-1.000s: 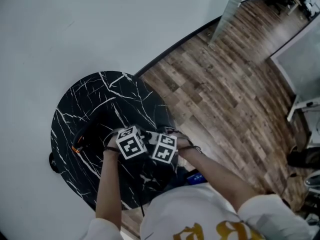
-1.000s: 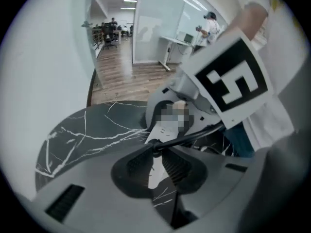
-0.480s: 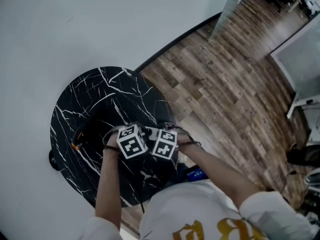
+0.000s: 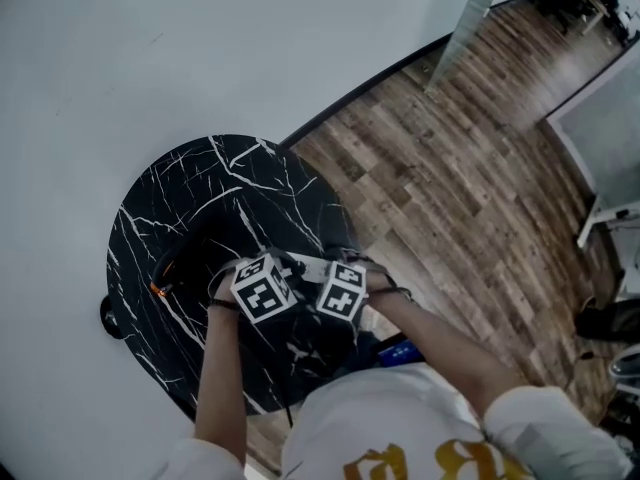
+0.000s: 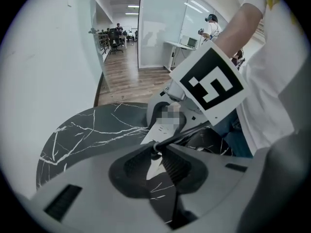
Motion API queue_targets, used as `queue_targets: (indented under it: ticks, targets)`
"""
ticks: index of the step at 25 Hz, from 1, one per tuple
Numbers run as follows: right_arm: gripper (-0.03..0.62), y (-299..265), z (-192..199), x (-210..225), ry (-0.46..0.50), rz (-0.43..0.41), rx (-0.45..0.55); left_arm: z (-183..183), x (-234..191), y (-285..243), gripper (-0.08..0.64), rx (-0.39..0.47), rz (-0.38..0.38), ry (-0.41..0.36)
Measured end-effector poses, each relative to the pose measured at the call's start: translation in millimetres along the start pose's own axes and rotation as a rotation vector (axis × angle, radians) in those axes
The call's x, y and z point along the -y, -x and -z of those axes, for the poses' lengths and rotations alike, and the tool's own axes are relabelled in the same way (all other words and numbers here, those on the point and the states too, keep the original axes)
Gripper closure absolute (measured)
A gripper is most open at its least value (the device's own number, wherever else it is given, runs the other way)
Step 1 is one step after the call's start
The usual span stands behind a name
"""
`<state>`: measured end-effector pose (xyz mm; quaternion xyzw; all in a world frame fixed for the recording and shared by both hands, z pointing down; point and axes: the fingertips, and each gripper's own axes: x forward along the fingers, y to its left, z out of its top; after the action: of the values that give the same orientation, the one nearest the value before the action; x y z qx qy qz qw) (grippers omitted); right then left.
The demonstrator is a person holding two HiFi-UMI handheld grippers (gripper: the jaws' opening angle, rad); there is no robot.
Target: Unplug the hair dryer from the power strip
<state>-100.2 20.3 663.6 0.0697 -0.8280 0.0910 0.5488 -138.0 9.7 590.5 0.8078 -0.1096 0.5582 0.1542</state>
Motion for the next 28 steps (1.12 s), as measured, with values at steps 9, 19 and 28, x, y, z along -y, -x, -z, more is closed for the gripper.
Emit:
queue_targets:
  ticks: [9,19,28]
  targets:
    - [0.324,1.2,1.4,0.6,-0.028,0.036,0.052,24.9,9.4,4.2,0.505,0.035,-0.046,0.089]
    - [0.324,33.5,-8.4,11.6,-0.179,0.116,0.174,50.6,18.7,-6.8,0.500,0.132,-0.053,0.283]
    - [0.324,83.3,4.7,28.2,-0.392,0.217,0.293,78.8,27.2,-24.0,0.408,0.168,-0.036,0.417]
